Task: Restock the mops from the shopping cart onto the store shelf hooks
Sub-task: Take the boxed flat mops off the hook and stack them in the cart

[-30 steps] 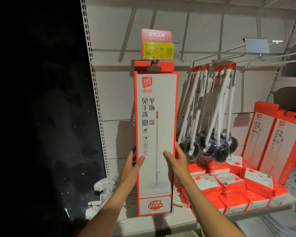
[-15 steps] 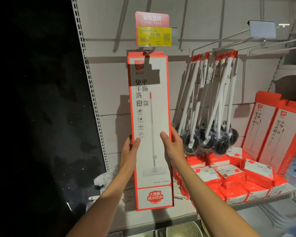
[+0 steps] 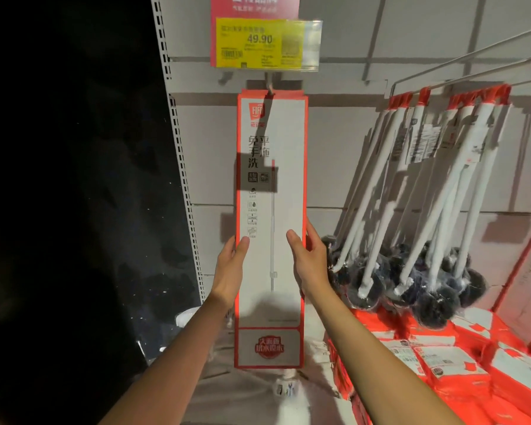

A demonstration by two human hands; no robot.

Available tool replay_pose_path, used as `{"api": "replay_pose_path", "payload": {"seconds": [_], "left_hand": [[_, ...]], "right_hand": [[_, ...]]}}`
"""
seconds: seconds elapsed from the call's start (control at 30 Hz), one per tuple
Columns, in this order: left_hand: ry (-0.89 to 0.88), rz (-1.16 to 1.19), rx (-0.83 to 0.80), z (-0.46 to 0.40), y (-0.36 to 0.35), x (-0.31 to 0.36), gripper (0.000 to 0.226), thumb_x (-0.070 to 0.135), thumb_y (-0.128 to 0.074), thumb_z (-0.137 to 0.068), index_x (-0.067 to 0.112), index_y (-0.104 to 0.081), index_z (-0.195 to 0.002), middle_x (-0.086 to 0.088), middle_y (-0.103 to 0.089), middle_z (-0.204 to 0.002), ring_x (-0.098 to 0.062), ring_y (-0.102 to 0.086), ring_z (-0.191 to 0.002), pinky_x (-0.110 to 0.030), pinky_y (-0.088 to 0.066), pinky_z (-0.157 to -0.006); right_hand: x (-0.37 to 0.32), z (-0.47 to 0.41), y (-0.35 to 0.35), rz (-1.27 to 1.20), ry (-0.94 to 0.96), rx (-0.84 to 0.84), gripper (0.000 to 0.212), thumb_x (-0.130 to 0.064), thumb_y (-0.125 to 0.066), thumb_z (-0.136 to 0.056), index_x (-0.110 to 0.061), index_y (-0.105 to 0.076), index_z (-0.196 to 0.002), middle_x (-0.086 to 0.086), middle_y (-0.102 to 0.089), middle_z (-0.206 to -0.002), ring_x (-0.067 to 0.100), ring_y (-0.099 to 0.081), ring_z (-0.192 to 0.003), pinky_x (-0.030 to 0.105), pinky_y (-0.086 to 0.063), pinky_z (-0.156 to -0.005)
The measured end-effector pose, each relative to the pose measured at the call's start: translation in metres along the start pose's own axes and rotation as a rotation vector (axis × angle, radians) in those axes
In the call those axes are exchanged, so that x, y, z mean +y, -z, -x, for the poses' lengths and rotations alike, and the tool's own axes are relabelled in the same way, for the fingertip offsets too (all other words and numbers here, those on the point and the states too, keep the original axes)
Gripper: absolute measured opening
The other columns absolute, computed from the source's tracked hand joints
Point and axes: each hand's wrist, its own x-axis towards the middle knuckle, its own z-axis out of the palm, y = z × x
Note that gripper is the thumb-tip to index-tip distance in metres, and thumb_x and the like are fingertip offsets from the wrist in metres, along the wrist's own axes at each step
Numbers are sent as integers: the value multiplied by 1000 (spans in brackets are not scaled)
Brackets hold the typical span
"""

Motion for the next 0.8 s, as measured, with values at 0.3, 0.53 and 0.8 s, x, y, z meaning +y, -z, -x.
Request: {"api": "replay_pose_path", "payload": {"seconds": [0.3, 0.53, 0.8], "left_hand": [[20, 2, 44, -40, -17, -11, 35, 44, -45, -104, 27, -59, -132, 7, -68, -129, -17, -64, -121, -51, -46, -110], [1, -5, 21, -73, -18, -24, 44, 56, -50, -99, 30, -61, -132, 6, -67, -130, -16, -59, -127, -51, -39, -114], [-15, 52, -56, -96, -6, -34, 58, 58, -55, -96, 19, -56, -138, -5, -64, -135, -25, -57, -130, -56, -37, -115]], "right_hand": [[11, -42, 7, 0, -8, -40, 49, -18, -59, -100, -20, -48, -148, -7, -63, -136, 9, -58, -126, 41, -43, -113], [28, -71, 6, 37, -4, -11, 54, -18, -62, -98, -20, -46, -149, -9, -64, -135, 6, -59, -125, 36, -44, -112], [49, -91, -3, 77, -8, -8, 58, -16, -63, -98, -20, -42, -151, -5, -61, -139, 9, -57, -127, 35, -44, -111]]}}
